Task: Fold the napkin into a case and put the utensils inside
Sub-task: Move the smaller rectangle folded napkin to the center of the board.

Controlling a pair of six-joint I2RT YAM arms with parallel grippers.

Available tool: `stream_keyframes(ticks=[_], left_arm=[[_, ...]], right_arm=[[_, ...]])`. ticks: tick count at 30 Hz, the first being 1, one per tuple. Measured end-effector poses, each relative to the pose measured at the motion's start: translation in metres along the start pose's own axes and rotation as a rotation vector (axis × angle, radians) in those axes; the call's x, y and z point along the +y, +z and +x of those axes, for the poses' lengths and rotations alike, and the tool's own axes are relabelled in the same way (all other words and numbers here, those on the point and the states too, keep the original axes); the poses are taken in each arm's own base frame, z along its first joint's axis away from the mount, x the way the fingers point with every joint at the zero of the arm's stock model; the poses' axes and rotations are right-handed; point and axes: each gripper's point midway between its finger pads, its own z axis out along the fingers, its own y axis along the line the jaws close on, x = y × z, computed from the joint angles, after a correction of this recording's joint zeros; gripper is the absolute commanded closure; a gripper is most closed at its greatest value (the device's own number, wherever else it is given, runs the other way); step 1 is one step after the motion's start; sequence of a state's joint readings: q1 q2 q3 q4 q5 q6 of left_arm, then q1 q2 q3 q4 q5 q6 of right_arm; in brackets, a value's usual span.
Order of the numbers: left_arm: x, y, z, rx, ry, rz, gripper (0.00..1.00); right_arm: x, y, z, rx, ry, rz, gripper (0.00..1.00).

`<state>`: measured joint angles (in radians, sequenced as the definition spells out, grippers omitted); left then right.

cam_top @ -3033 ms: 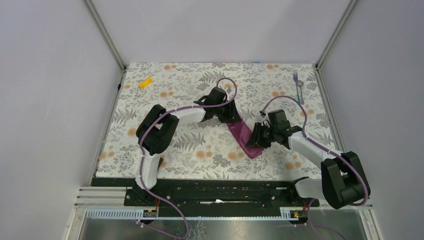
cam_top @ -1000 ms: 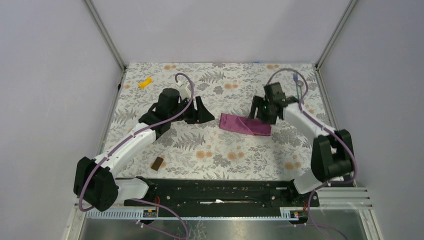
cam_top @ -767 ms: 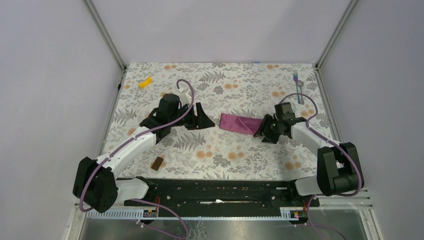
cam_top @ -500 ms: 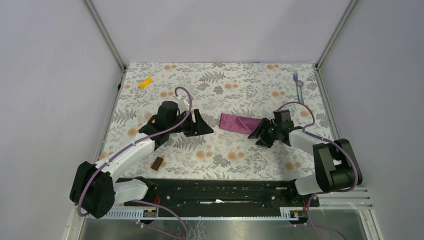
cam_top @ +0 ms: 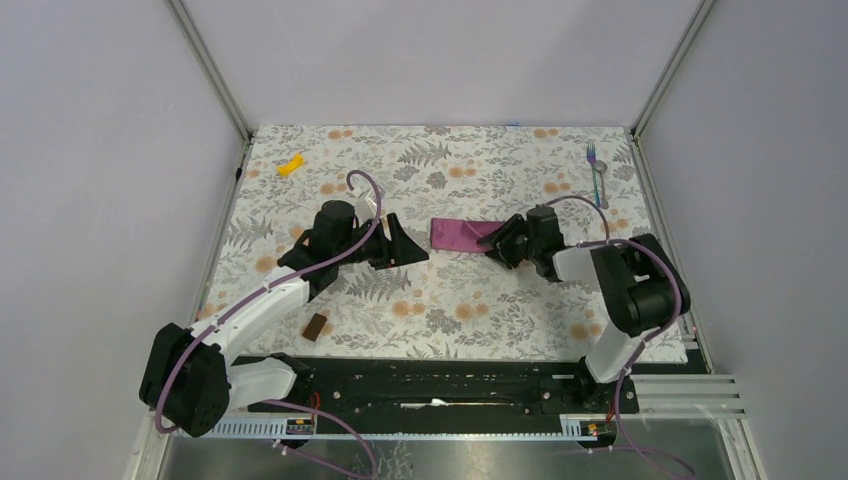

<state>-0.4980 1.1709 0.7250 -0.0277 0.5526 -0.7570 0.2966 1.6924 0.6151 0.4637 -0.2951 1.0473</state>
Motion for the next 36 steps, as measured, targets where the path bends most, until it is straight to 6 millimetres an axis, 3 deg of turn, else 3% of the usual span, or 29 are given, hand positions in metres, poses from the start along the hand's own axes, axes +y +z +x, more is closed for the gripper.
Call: stream_keyframes(ticks=[10, 15, 18, 22, 28, 36], left_arm=[[0.001, 0.0, 0.0, -0.002, 0.0, -0.004, 0.39], [0.004, 0.002, 0.001, 0.005, -0.005, -0.01, 0.39], [0.006, 0.004, 0.002, 0.012, -0.007, -0.017, 0.39], [0.008, 0.004, 0.002, 0.016, 0.0, -0.021, 0.39], [0.008, 0.004, 0.003, 0.023, 0.001, -0.027, 0.39], [-0.006, -0.005, -0.007, -0.006, 0.025, -0.02, 0.39]], right_arm=[[0.04, 0.061, -0.046, -0.091, 0.097, -0.042, 0.53], [0.064, 0.093, -0.054, -0.103, 0.122, -0.073, 0.52], [0.077, 0.104, -0.047, -0.098, 0.128, -0.087, 0.45], [0.084, 0.102, -0.025, -0.066, 0.113, -0.105, 0.42], [0.089, 0.097, 0.016, 0.004, 0.096, -0.124, 0.51], [0.123, 0.141, 0.019, 0.029, 0.142, -0.184, 0.59]])
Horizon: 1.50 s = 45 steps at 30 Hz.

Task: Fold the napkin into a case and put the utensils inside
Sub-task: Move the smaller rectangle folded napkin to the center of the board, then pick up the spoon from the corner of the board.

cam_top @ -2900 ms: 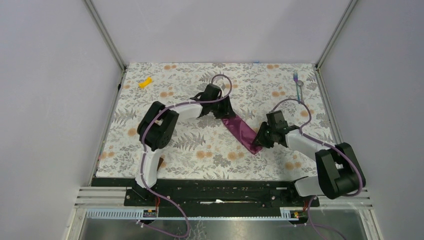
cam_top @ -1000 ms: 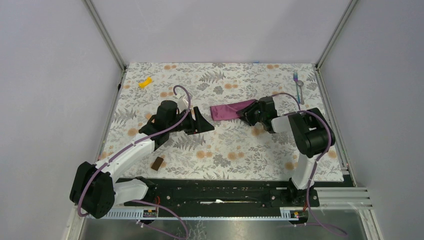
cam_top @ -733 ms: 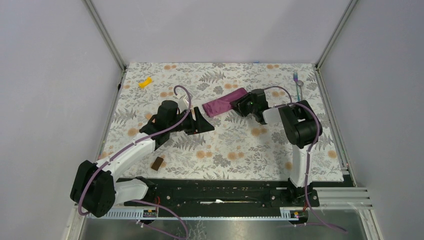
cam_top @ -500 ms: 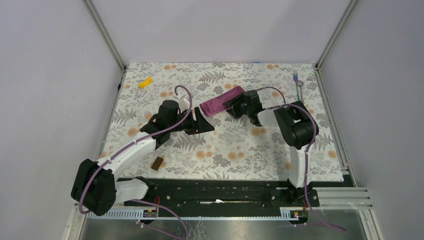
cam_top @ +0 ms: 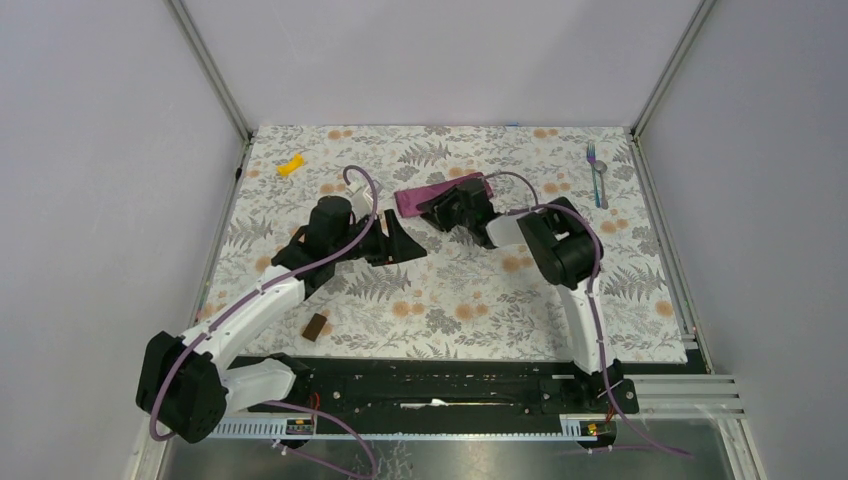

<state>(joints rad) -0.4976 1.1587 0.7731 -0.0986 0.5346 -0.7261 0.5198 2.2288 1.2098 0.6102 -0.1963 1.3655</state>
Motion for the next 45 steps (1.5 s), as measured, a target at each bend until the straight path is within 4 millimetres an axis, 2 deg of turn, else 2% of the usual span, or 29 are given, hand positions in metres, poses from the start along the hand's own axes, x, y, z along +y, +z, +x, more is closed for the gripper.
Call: stream_keyframes(ticks=[5, 9, 13, 16, 19, 21, 25, 28, 30, 32, 33, 34, 35, 36, 38, 39, 41, 43, 45], left_arm=[[-0.005, -0.008, -0.003, -0.016, 0.016, -0.003, 0.39], [-0.002, -0.009, -0.003, -0.01, 0.013, -0.019, 0.39], [-0.001, -0.01, -0.001, -0.002, 0.01, -0.028, 0.39], [-0.001, -0.01, -0.002, -0.001, 0.009, -0.028, 0.39], [-0.003, -0.009, -0.003, -0.003, 0.012, -0.017, 0.39], [-0.004, -0.009, -0.003, -0.004, 0.014, -0.012, 0.39], [-0.004, -0.009, -0.003, -0.002, 0.013, -0.012, 0.39], [-0.005, -0.01, -0.005, -0.005, 0.014, -0.013, 0.37], [-0.005, -0.012, -0.007, -0.012, 0.016, -0.018, 0.36], [-0.007, -0.016, -0.009, -0.022, 0.028, -0.023, 0.34], [-0.009, -0.019, -0.01, -0.031, 0.039, -0.024, 0.33], [-0.012, -0.023, -0.011, -0.039, 0.05, -0.023, 0.28], [-0.014, -0.026, -0.013, -0.047, 0.061, -0.022, 0.14], [-0.017, -0.029, -0.014, -0.056, 0.076, -0.019, 0.03], [-0.023, -0.036, -0.017, -0.074, 0.108, -0.007, 0.01], [-0.026, -0.038, -0.018, -0.081, 0.121, -0.001, 0.01], [-0.03, -0.041, -0.019, -0.085, 0.136, 0.01, 0.01], [-0.031, -0.042, -0.017, -0.077, 0.143, 0.022, 0.01], [-0.032, -0.042, -0.014, -0.063, 0.14, 0.028, 0.01]], right_arm=[[0.019, 0.038, -0.005, -0.027, 0.008, -0.017, 0.63], [0.03, 0.056, -0.017, -0.062, 0.002, -0.027, 0.49], [0.032, 0.051, -0.026, -0.083, -0.014, -0.031, 0.42], [0.02, 0.03, -0.029, -0.095, -0.009, -0.021, 0.45], [0.013, 0.021, -0.039, -0.105, 0.003, -0.026, 0.46], [0.013, 0.021, -0.048, -0.115, 0.002, -0.031, 0.46], [0.022, 0.033, -0.059, -0.122, -0.032, -0.053, 0.43], [0.026, 0.038, -0.06, -0.112, -0.091, -0.046, 0.4], [0.026, 0.033, -0.056, -0.09, -0.136, -0.036, 0.34], [0.016, 0.01, -0.044, -0.05, -0.195, 0.001, 0.29], [0.007, -0.011, -0.037, -0.024, -0.239, 0.049, 0.27], [0.001, -0.029, -0.032, 0.0, -0.279, 0.082, 0.25], [-0.004, -0.05, -0.027, 0.028, -0.342, 0.127, 0.22], [-0.005, -0.062, -0.026, 0.039, -0.389, 0.151, 0.19], [-0.002, -0.095, -0.036, 0.042, -0.543, 0.22, 0.16], [0.002, -0.109, -0.048, 0.022, -0.617, 0.255, 0.13], [0.016, -0.132, -0.084, -0.05, -0.78, 0.339, 0.08], [0.032, -0.152, -0.134, -0.151, -0.932, 0.438, 0.08], [0.041, -0.171, -0.181, -0.207, -1.006, 0.53, 0.08]])
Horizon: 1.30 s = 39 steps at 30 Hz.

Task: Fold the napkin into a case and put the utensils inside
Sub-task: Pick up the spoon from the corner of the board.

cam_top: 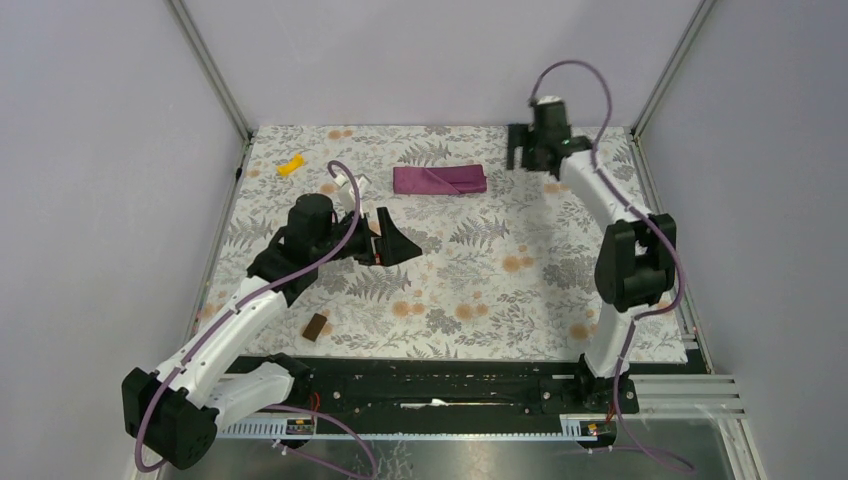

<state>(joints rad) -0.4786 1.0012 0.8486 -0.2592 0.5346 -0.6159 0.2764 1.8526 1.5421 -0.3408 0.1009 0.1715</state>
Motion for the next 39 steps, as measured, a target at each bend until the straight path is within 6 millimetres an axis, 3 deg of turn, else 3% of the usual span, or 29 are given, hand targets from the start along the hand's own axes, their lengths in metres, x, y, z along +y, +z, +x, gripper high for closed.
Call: stream_keyframes(ticks=[1, 4, 8, 10, 12, 15, 18, 19, 27, 34, 39], left_arm=[[-0.001, -0.001, 0.001, 0.006, 0.0, 0.002, 0.01], [-0.002, -0.003, 0.003, 0.024, 0.007, 0.0, 0.01], [-0.009, -0.007, -0.004, 0.017, 0.053, 0.008, 0.01], [-0.014, -0.009, -0.011, 0.006, 0.083, 0.015, 0.01], [-0.019, -0.011, -0.017, -0.006, 0.11, 0.019, 0.01], [-0.025, -0.014, -0.029, -0.024, 0.153, 0.018, 0.01], [-0.027, -0.014, -0.039, -0.044, 0.193, 0.008, 0.01], [-0.027, -0.014, -0.039, -0.045, 0.196, 0.007, 0.01], [-0.022, -0.007, -0.039, -0.032, 0.187, 0.001, 0.01], [-0.019, -0.001, -0.037, -0.015, 0.171, 0.006, 0.01], [-0.02, -0.001, -0.038, -0.021, 0.164, 0.016, 0.01]], right_arm=[[-0.02, 0.002, -0.013, -0.006, -0.012, 0.04, 0.06], [-0.103, 0.015, -0.051, -0.011, -0.01, 0.172, 0.09], [-0.196, 0.039, -0.065, 0.056, 0.025, 0.28, 0.19], [-0.23, 0.056, -0.066, 0.084, 0.035, 0.313, 0.25], [-0.251, 0.074, -0.058, 0.118, 0.037, 0.327, 0.32], [-0.263, 0.092, -0.03, 0.203, 0.037, 0.316, 0.48], [-0.269, 0.103, 0.01, 0.313, 0.034, 0.293, 0.52], [-0.269, 0.104, 0.013, 0.322, 0.029, 0.291, 0.52], [-0.274, 0.108, 0.011, 0.305, -0.002, 0.291, 0.61], [-0.282, 0.126, 0.029, 0.333, -0.008, 0.288, 0.64], [-0.283, 0.132, 0.024, 0.307, -0.026, 0.267, 0.77]])
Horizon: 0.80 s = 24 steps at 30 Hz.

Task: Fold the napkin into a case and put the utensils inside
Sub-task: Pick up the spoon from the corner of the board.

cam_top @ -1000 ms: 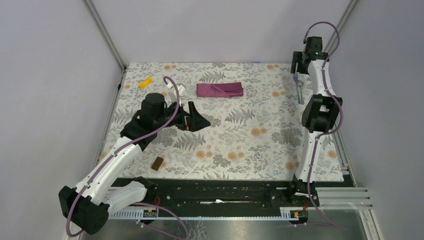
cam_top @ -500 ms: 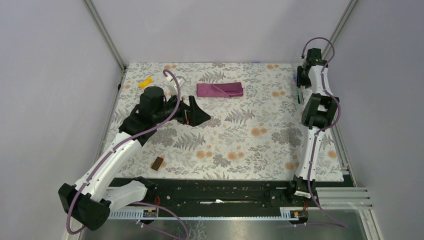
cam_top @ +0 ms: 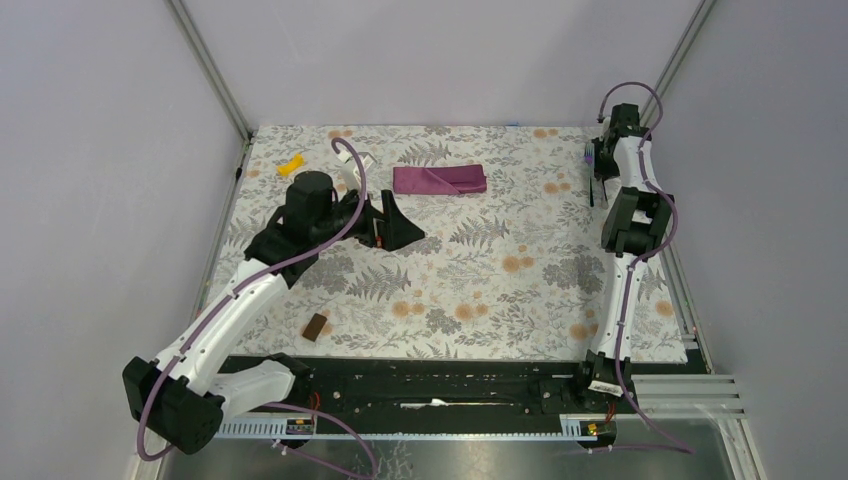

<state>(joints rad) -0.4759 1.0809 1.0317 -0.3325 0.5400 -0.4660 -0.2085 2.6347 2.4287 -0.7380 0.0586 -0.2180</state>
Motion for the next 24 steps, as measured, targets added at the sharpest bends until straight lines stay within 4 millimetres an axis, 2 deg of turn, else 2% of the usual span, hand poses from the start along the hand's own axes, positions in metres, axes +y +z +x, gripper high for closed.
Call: stream_keyframes(ticks=[3, 4, 5, 11, 18, 21, 24], left_arm=[[0.001, 0.002, 0.002, 0.006, -0.013, 0.002, 0.01], [0.001, 0.002, 0.003, 0.01, -0.018, 0.003, 0.01], [0.001, 0.003, 0.004, 0.011, -0.021, 0.005, 0.01], [0.003, 0.007, 0.007, 0.028, -0.056, 0.006, 0.01], [0.009, 0.011, 0.012, 0.038, -0.114, -0.018, 0.01], [0.012, 0.012, 0.013, 0.031, -0.14, -0.027, 0.02], [0.017, 0.014, 0.012, -0.003, -0.17, -0.022, 0.02]], right_arm=[[0.002, 0.001, -0.001, -0.004, -0.011, -0.018, 0.89], [0.002, 0.002, -0.001, -0.004, -0.015, -0.018, 0.98], [0.003, 0.002, -0.001, -0.005, -0.02, -0.022, 1.0], [0.004, 0.002, -0.001, -0.009, -0.034, -0.038, 1.0], [-0.006, -0.004, -0.002, -0.007, -0.031, 0.016, 1.0], [-0.008, -0.025, -0.006, -0.018, -0.001, 0.027, 1.0], [0.003, -0.074, -0.018, -0.083, 0.07, -0.039, 1.0]])
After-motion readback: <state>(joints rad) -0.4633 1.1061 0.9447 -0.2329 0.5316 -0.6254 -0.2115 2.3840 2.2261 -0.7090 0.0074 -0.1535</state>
